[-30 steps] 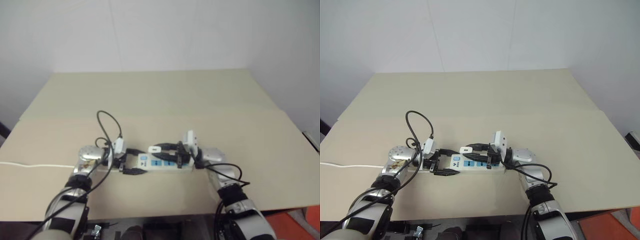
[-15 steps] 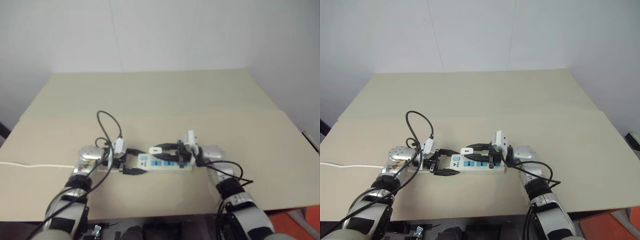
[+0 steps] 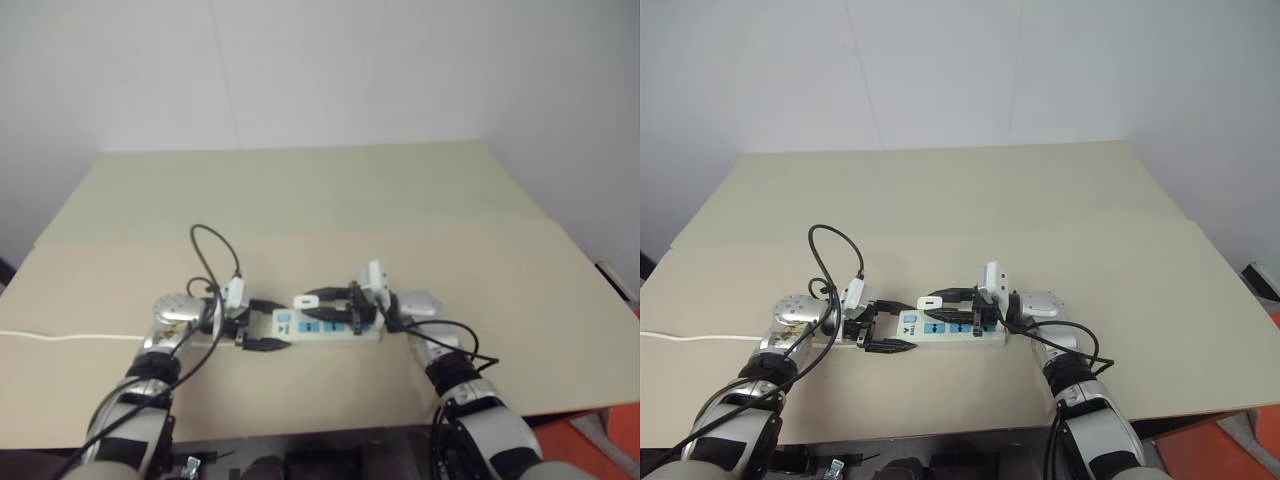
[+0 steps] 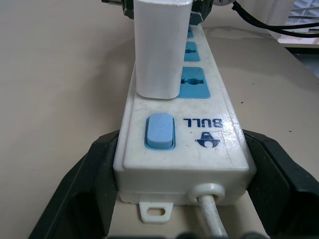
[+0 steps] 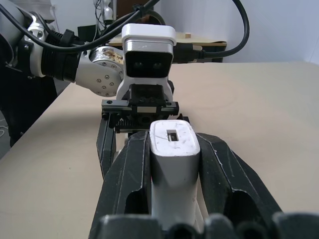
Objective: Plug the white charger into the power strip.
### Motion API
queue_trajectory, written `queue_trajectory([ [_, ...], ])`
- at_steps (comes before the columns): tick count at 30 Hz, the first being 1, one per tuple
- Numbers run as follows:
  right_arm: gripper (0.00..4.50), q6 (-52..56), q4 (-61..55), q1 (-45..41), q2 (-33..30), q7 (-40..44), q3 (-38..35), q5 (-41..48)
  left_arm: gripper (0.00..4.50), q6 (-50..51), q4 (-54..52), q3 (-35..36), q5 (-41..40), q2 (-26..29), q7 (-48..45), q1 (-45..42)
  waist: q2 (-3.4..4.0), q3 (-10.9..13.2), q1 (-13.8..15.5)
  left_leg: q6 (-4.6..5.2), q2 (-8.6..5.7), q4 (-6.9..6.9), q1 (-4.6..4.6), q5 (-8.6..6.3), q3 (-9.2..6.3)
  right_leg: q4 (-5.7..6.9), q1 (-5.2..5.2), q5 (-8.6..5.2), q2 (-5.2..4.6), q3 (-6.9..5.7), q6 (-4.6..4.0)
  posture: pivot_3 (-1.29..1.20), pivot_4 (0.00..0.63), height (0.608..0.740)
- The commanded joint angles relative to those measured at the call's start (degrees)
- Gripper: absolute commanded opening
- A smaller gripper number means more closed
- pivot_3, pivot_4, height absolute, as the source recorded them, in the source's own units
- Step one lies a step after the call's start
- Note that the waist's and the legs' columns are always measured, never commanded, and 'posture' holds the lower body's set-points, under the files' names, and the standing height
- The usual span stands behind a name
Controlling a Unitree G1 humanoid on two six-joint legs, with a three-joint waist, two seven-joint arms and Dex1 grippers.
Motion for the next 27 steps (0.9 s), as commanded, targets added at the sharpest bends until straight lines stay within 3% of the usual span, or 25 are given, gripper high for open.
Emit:
queue_trajectory([
  [1, 1.11, 4.8, 3.9, 1.8, -1.5, -2.3, 2.9, -5.6, 3.27, -0.1, -1.9, -1.4, 1.0, -0.7, -1.3, 0.5, 0.01, -0.1, 0.0, 0.00, 0.00, 0.00, 0.01, 0.00, 0.00, 0.01, 0.00, 0.00, 0.00, 0.00, 0.00, 0.00, 0.150, 0.740],
  [8, 1.11, 10.6, 2.8, 1.6, -1.7, -3.3, 3.8, -5.9, 3.27, -0.4, -1.9, -1.3, 1.3, -0.7, -0.8, 0.7, 0.12, -0.3, 0.0, 0.00, 0.00, 0.00, 0.03, 0.00, 0.00, 0.04, 0.02, -0.01, 0.01, 0.03, 0.00, 0.00, 0.150, 0.740],
  [13, 1.11, 1.7, 2.3, 4.0, -1.8, -1.3, 3.8, -6.1, 3.27, -0.6, -1.8, -1.1, 1.4, -0.7, -0.6, 0.8, 0.12, -0.3, 0.0, 0.01, 0.01, -0.01, 0.05, -0.01, 0.01, 0.03, 0.05, -0.02, 0.01, 0.03, 0.01, 0.00, 0.150, 0.740],
  [27, 1.11, 8.8, 3.0, 2.8, -2.3, -3.2, 5.0, -6.6, 3.27, -0.6, -1.4, -0.8, 1.7, -0.7, -0.3, 0.6, 0.14, -0.3, 0.0, 0.02, 0.01, -0.01, 0.10, -0.01, 0.01, -0.02, 0.08, -0.03, 0.01, 0.05, 0.01, 0.00, 0.150, 0.740],
])
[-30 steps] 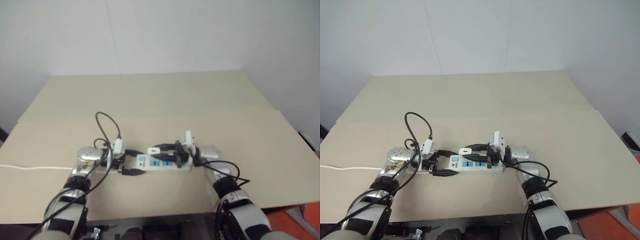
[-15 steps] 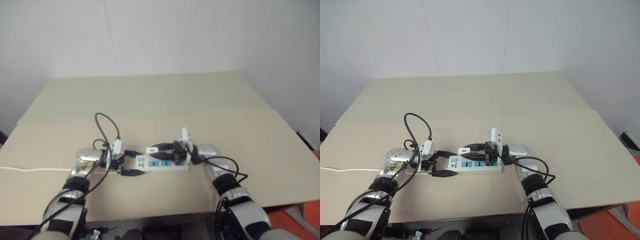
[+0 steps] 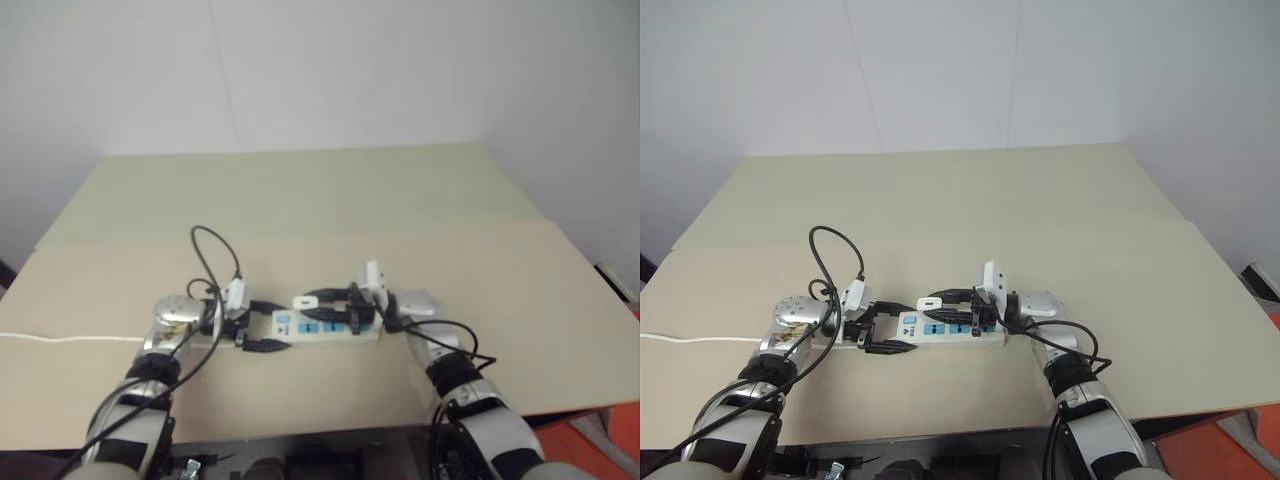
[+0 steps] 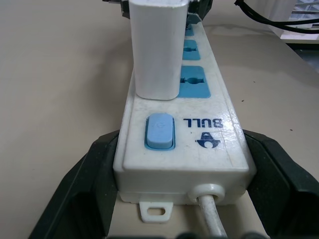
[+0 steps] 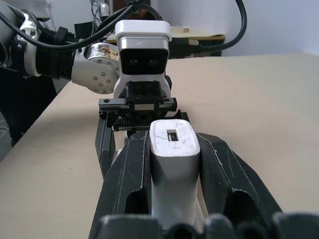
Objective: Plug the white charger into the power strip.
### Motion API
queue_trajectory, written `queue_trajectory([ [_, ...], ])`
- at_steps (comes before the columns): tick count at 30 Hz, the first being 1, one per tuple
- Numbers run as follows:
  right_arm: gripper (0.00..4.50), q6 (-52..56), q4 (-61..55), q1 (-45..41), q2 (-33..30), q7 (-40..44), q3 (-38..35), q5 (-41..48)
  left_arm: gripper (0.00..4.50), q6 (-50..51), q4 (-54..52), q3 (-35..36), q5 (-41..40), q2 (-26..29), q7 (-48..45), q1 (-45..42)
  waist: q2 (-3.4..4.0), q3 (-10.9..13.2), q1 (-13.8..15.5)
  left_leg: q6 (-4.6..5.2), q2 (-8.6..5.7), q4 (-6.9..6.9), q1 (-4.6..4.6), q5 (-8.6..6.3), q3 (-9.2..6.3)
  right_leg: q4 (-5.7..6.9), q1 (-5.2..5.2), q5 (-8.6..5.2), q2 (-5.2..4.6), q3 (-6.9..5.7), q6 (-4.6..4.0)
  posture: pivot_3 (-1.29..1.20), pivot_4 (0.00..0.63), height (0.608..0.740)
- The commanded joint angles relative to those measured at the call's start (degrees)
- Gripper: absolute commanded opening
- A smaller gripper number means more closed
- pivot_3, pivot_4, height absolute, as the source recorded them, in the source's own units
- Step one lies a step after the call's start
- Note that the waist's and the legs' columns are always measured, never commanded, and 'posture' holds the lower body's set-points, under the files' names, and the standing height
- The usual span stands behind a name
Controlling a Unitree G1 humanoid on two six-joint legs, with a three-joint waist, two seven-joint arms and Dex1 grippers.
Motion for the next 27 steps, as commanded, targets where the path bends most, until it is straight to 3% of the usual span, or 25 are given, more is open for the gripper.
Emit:
queue_trajectory([
  [1, 1.11, 3.8, 4.5, 2.6, -1.6, -1.7, 3.9, -6.6, 3.27, -0.5, -1.3, -1.0, 0.7, -0.7, -0.8, 0.4, 0.01, 0.0, 0.0, 0.00, 0.00, 0.00, 0.02, 0.00, 0.00, -0.09, 0.01, 0.00, 0.00, 0.00, 0.00, 0.00, 0.150, 0.740],
  [8, 1.11, 1.1, 3.2, 3.2, -1.9, -2.5, 3.0, -6.3, 3.27, -0.6, -1.4, -0.9, 0.8, -0.6, -0.6, 0.7, 0.05, 0.0, 0.0, 0.01, 0.04, -0.08, 0.25, -0.01, 0.00, -0.46, 0.33, -0.01, 0.02, -0.01, 0.00, 0.00, 0.150, 0.740],
  [18, 4.38, -0.1, -0.8, 5.7, -2.5, -3.7, 2.4, -6.2, 3.27, -1.1, -0.9, -0.9, 1.1, -1.1, 0.0, 0.8, 0.04, 0.0, 0.3, 0.07, 0.04, -0.15, 0.54, -0.06, -0.03, -0.60, 0.69, -0.06, 0.01, -0.05, 0.07, 0.00, 0.150, 0.740],
  [27, 4.48, -2.4, -3.0, 5.5, -4.4, -2.3, 1.5, -5.4, 3.27, -1.0, -0.8, -0.8, 1.3, -1.4, 0.4, 0.6, 0.04, 0.0, 0.6, 0.13, -0.01, -0.16, 0.53, -0.10, -0.02, -0.65, 0.71, -0.10, -0.04, -0.04, 0.12, 0.00, 0.150, 0.740],
])
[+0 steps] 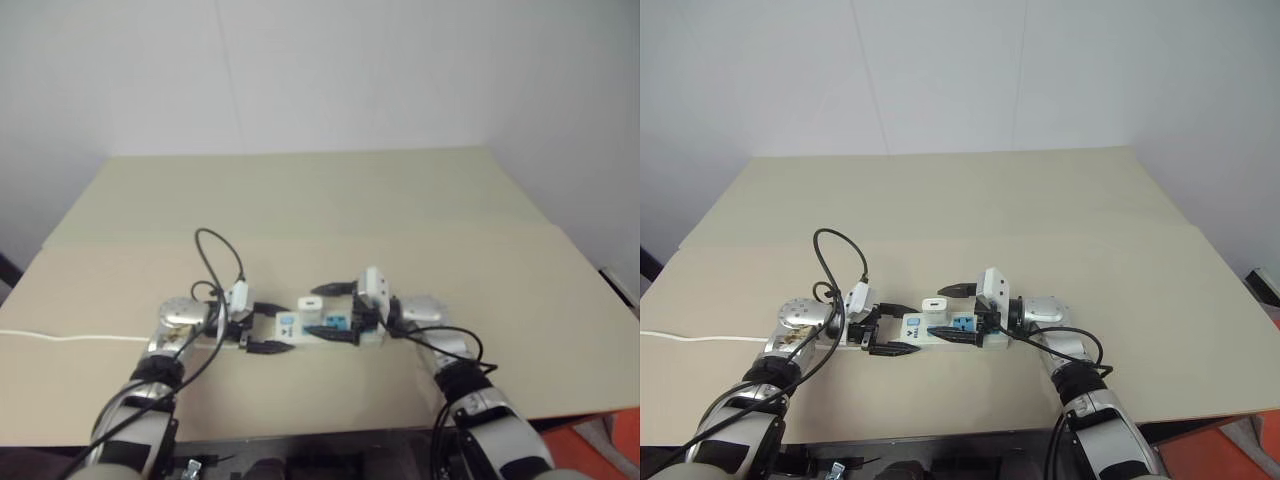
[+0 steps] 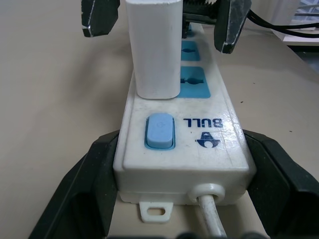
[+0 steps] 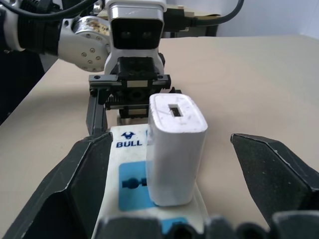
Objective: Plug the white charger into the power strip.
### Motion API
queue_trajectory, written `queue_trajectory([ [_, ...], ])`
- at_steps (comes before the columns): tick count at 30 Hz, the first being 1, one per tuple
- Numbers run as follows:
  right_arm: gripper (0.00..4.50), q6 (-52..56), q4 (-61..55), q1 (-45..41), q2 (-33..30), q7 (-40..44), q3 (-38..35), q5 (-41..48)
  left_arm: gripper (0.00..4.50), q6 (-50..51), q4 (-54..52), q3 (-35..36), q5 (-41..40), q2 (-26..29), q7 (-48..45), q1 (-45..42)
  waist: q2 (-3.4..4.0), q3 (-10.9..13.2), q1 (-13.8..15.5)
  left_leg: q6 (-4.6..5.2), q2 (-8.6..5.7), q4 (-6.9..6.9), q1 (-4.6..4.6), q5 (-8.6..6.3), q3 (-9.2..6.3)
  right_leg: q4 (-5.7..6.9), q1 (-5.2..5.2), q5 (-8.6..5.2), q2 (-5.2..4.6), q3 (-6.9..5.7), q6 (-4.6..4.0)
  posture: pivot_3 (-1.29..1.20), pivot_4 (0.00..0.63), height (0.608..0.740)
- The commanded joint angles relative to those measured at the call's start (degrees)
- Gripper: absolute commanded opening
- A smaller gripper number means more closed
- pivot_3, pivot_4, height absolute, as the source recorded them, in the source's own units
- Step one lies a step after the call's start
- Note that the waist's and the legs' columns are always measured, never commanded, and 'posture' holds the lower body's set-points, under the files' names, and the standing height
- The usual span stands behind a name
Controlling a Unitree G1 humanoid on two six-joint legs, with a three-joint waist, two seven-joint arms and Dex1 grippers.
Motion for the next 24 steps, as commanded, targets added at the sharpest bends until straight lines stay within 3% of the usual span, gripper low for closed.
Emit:
queue_trajectory([
  [1, 4.48, -0.2, 0.6, 1.6, -1.8, 0.8, 0.1, -1.5, 3.27, -0.6, -0.8, -0.8, 0.9, -0.1, 0.1, 0.2, 0.00, 0.0, 0.0, 0.00, 0.00, 0.00, 0.00, 0.00, 0.00, 0.00, 0.00, 0.00, 0.00, 0.00, 0.00, 0.00, 0.150, 0.740],
  [5, 4.48, 2.5, -4.4, 1.3, -3.5, 0.3, -1.5, 0.4, 3.27, 2.4, -0.8, -0.1, 0.3, -0.3, 1.1, -0.1, 0.02, 0.1, 0.3, 0.00, -0.02, 0.00, -0.05, 0.00, 0.00, -0.01, -0.03, -0.01, -0.01, 0.00, 0.01, 0.00, 0.150, 0.740],
  [7, 4.50, 2.9, -7.1, 1.9, -4.2, 0.1, -2.3, 1.4, 4.00, 2.4, -1.1, 1.2, -1.6, -1.0, 0.6, -0.3, 0.03, 0.2, 0.4, 0.00, -0.03, 0.00, -0.09, 0.00, 0.00, -0.02, -0.05, -0.02, -0.02, 0.00, 0.02, 0.00, 0.150, 0.740],
  [9, 4.50, 2.5, -9.5, 2.6, -4.9, -0.5, -3.0, 1.7, 4.43, 0.4, -2.0, 2.3, -2.8, -1.4, 0.0, 0.1, 0.01, 0.2, 0.4, 0.00, -0.03, 0.00, -0.28, 0.00, 0.01, -0.01, -0.25, -0.02, -0.02, 0.01, 0.02, 0.00, 0.150, 0.740],
  [13, 4.50, 3.5, -15.9, 4.9, -6.9, -1.9, -4.6, 3.0, 4.43, 3.0, -8.2, 3.7, -5.6, 0.7, -1.9, 2.1, 0.00, 0.3, 0.2, -0.01, 0.00, 0.04, -0.98, 0.01, 0.01, 0.16, -1.06, 0.03, 0.02, 0.03, -0.05, 0.00, 0.150, 0.740],
  [19, 4.50, 14.2, -31.7, 12.7, -17.4, -5.6, -13.2, 8.5, 4.43, 18.1, -35.3, 10.5, -18.5, 16.0, -3.1, 16.7, 0.07, 0.5, -0.6, 0.02, 0.15, -0.02, -1.81, -0.01, 0.05, 0.30, -1.95, 0.08, 0.04, 0.08, -0.12, 0.00, 0.150, 0.740],
  [22, 4.50, 19.1, -36.0, 16.9, -25.2, -4.4, -16.8, 9.4, 4.43, 16.9, -35.7, 14.0, -17.9, 23.5, -3.1, 22.8, 0.18, 0.6, -0.1, 0.05, 0.19, -0.04, -1.77, -0.03, 0.07, 0.05, -1.89, 0.08, 0.01, 0.07, -0.12, 0.00, 0.150, 0.740],
  [24, 4.50, 21.3, -37.6, 18.7, -28.8, -4.1, -17.9, 9.4, 4.43, 15.6, -34.4, 15.8, -17.1, 25.4, -2.9, 24.6, 0.22, 0.7, 0.4, 0.06, 0.15, -0.05, -1.69, -0.03, 0.15, -0.03, -1.80, 0.05, 0.01, 0.06, -0.14, 0.00, 0.150, 0.740],
])
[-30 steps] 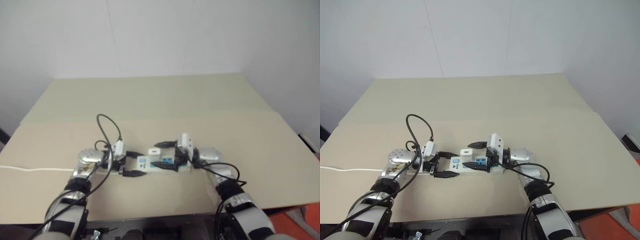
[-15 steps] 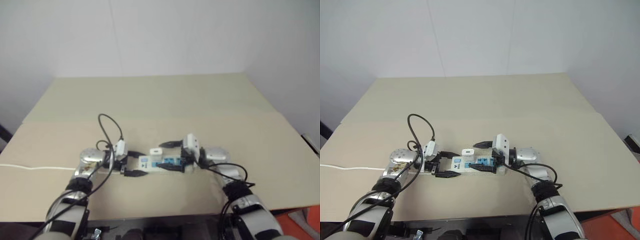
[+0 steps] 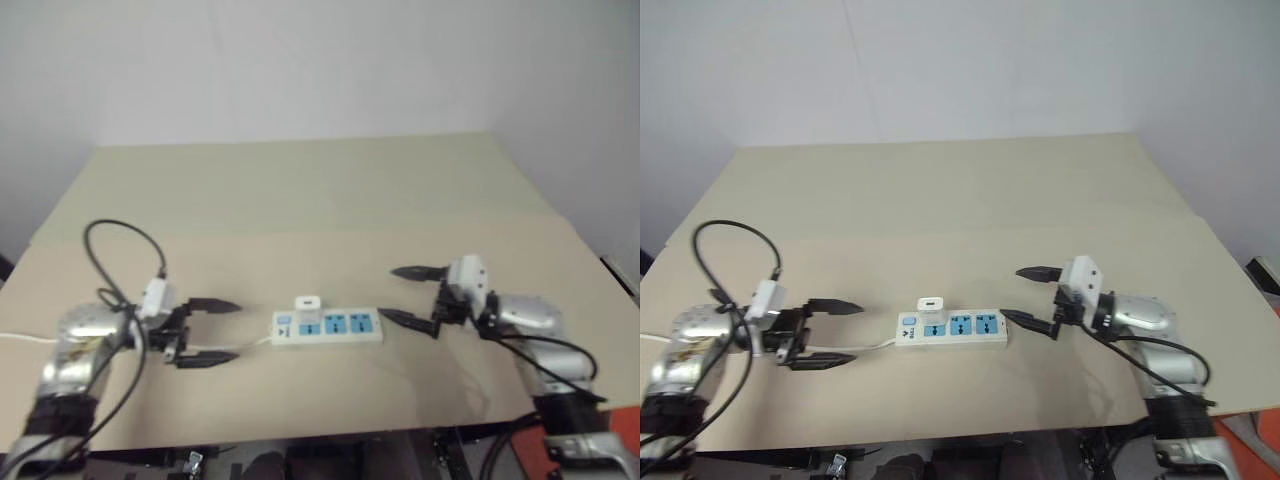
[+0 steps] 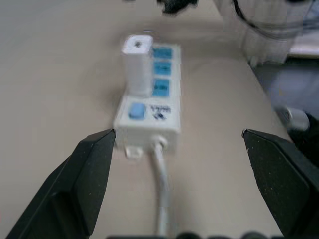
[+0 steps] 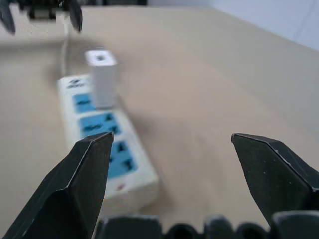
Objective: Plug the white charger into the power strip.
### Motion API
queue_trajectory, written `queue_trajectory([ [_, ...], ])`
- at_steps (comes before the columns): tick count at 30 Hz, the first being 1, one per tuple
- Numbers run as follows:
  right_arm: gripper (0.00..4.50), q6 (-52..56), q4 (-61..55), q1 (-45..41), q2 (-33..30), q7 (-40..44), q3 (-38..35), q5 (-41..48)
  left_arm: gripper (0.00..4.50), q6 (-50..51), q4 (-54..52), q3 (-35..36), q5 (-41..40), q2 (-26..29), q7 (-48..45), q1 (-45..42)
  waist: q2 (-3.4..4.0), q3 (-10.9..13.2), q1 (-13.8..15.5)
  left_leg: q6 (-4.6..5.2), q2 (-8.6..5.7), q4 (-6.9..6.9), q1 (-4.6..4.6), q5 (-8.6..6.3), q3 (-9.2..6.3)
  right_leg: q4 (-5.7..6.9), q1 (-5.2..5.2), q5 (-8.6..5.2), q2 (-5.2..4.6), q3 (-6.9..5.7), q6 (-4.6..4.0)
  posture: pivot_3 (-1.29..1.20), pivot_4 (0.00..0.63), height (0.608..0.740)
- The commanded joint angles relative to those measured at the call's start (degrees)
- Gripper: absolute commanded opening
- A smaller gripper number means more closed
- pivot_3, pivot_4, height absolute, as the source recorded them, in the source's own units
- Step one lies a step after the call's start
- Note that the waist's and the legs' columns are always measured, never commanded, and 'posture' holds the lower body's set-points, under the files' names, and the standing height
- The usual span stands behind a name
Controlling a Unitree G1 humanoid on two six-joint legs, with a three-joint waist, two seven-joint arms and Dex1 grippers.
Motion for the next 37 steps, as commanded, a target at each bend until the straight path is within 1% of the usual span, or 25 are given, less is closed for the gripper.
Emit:
queue_trajectory([
  [1, 4.50, 3.7, -3.9, 2.1, -4.6, 0.5, -3.4, 1.3, 4.43, -2.1, 1.5, 3.9, 0.4, 2.3, 0.3, 1.8, -0.05, 0.0, 0.5, 0.00, 0.00, 0.00, 0.00, 0.00, 0.02, 0.01, 0.01, 0.00, 0.01, -0.01, 0.00, 0.00, 0.150, 0.740],
  [3, 4.50, 5.6, -5.6, 4.0, -6.8, 0.5, -5.3, 2.9, 4.43, -2.8, 3.1, 5.8, 0.7, 3.5, 0.8, 2.7, -0.09, 0.1, 0.9, 0.00, 0.00, 0.02, 0.02, 0.00, 0.11, 0.03, 0.04, 0.03, 0.02, -0.06, -0.04, 0.00, 0.150, 0.740],
  [6, 4.50, 6.0, -7.8, 6.9, -8.1, 0.5, -7.3, 4.0, 4.43, -3.4, 4.3, 7.4, 0.7, 4.5, 1.0, 3.6, -0.12, 0.2, 1.0, -0.01, 0.12, 0.04, 0.02, 0.01, 0.34, 0.07, 0.05, 0.05, 0.13, -0.17, -0.08, 0.00, 0.150, 0.740],
  [11, 4.50, 6.6, -10.9, 10.6, -9.4, 0.8, -8.8, 4.5, 4.43, -3.1, 2.7, 8.6, 0.2, 3.9, 2.8, 5.4, -0.15, 0.2, 0.9, 0.00, 0.15, 0.03, -0.01, 0.01, 0.40, 0.06, 0.04, 0.06, 0.12, -0.17, -0.11, 0.00, 0.150, 0.740],
  [14, 4.50, 6.6, -11.7, 11.4, -9.7, 0.2, -9.1, 4.0, 4.43, -2.8, 1.6, 8.6, 0.0, 3.6, 3.7, 6.0, -0.21, 0.2, 0.8, 0.00, 0.16, 0.03, 0.00, 0.00, 0.44, 0.06, 0.04, 0.07, 0.12, -0.14, -0.11, 0.00, 0.150, 0.740],
  [20, 4.50, 7.1, -12.3, 13.0, -11.3, 0.4, -9.3, 3.8, 4.43, -1.8, 0.6, 7.1, 0.2, 2.6, 5.4, 4.4, -0.23, 0.2, 0.9, 0.00, 0.20, 0.04, 0.03, 0.00, 0.48, 0.06, 0.06, 0.09, 0.15, -0.14, -0.14, 0.00, 0.150, 0.740],
  [31, 4.50, 5.0, -13.0, 16.2, -12.7, -0.2, -9.8, 1.7, 4.43, 0.0, 0.2, 5.6, 0.4, 1.8, 5.1, 2.0, -0.28, 0.3, 0.9, 0.00, 0.18, 0.04, 0.03, 0.01, 0.52, 0.07, 0.07, 0.09, 0.14, -0.13, -0.15, 0.00, 0.150, 0.740],
  [37, 4.50, 5.3, -13.5, 16.3, -12.4, -1.0, -9.6, 1.7, 4.43, -0.6, 0.8, 4.4, 1.4, 1.4, 5.3, 1.1, -0.29, 0.3, 0.8, 0.00, 0.19, 0.05, 0.05, 0.01, 0.54, 0.08, 0.08, 0.10, 0.16, -0.12, -0.16, 0.00, 0.150, 0.740],
])
